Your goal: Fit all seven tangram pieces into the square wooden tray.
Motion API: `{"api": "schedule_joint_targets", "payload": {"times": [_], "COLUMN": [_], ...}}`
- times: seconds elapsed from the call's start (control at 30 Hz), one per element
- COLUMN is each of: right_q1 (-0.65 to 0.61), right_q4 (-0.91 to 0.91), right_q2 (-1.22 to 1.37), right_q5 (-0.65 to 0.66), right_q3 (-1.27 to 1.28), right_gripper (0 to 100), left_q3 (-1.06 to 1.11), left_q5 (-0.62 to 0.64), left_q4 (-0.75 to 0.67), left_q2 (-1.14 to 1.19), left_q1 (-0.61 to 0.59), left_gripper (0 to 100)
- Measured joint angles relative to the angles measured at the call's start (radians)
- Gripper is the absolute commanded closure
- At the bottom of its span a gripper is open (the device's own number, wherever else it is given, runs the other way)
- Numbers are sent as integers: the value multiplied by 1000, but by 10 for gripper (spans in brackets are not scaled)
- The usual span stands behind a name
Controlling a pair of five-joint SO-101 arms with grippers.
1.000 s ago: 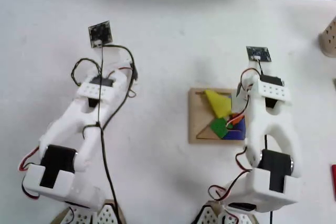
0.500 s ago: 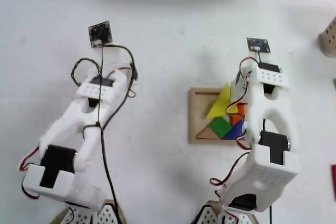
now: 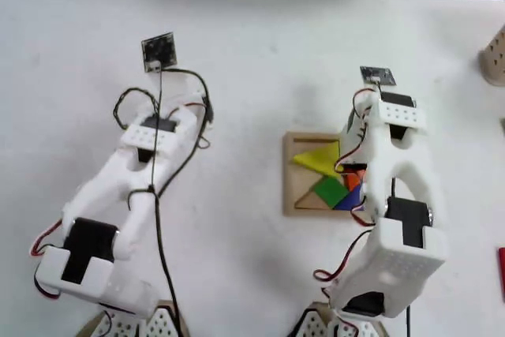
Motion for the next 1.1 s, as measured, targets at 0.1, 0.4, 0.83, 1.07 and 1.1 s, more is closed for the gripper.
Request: {"api": "schedule_joint_targets", "payload": {"times": [0.1, 0.4, 0.83, 1.07, 1.1], "right_q1": [-25, -54, -109, -35, -35], "right_q4": [3, 23, -84, -86, -84], "right_q2": [0, -43, -117, -87, -87], "right_q5": [0, 0, -2, -3, -2], "right_q3": [0, 40, 100, 94, 94], "right_gripper": [981, 981, 981, 981, 981], "left_q3": [0, 0, 0, 0, 0], "left_q5": [0, 0, 0, 0, 0], "left_q4": [0, 0, 0, 0, 0], "left_q2": [0, 0, 0, 0, 0], "left_q1": [0, 0, 0, 0, 0], "left_gripper": [977, 977, 977, 977, 977]}}
